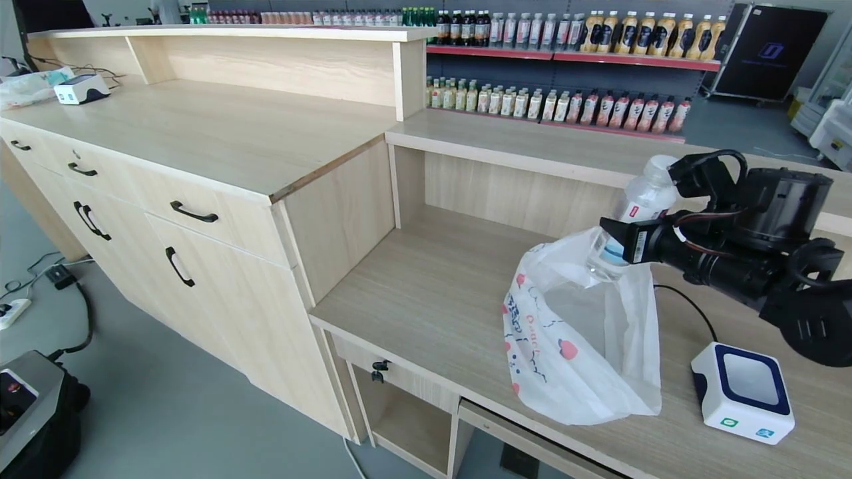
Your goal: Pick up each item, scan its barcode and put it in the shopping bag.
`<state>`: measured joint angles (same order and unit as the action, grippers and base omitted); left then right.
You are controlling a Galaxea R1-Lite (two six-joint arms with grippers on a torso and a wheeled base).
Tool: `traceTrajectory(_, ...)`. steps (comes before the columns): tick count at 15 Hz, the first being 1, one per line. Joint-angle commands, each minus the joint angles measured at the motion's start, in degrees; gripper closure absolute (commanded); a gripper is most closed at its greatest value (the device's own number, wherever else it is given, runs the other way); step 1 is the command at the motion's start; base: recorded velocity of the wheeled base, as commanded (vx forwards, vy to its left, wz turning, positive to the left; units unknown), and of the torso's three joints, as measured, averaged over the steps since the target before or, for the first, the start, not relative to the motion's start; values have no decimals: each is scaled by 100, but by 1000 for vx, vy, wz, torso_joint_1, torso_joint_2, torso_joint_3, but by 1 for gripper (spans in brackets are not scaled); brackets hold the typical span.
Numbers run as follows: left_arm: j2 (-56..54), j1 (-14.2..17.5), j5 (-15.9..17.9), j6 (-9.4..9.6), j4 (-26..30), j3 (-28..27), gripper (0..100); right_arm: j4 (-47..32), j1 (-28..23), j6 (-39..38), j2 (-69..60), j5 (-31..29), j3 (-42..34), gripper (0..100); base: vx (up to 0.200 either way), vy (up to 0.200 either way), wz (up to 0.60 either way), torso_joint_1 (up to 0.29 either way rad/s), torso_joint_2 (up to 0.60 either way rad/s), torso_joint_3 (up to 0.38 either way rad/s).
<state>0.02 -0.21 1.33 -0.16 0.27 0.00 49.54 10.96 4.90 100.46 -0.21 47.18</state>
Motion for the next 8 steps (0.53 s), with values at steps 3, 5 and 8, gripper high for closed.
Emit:
traceTrajectory(3, 6, 3, -1, -2, 0, 0, 0, 934, 20, 2, 1204, 12, 20, 100, 0, 0, 0, 0, 0, 0)
traceTrajectory(5, 6, -6, -1, -2, 0, 0, 0, 1101, 11, 2, 1538, 12, 134, 100, 0, 0, 0, 0, 0, 0)
traceTrajectory(8, 6, -6, -1, -2, 0, 0, 0, 1216, 3, 28, 1942, 12, 397, 100, 0, 0, 0, 0, 0, 0)
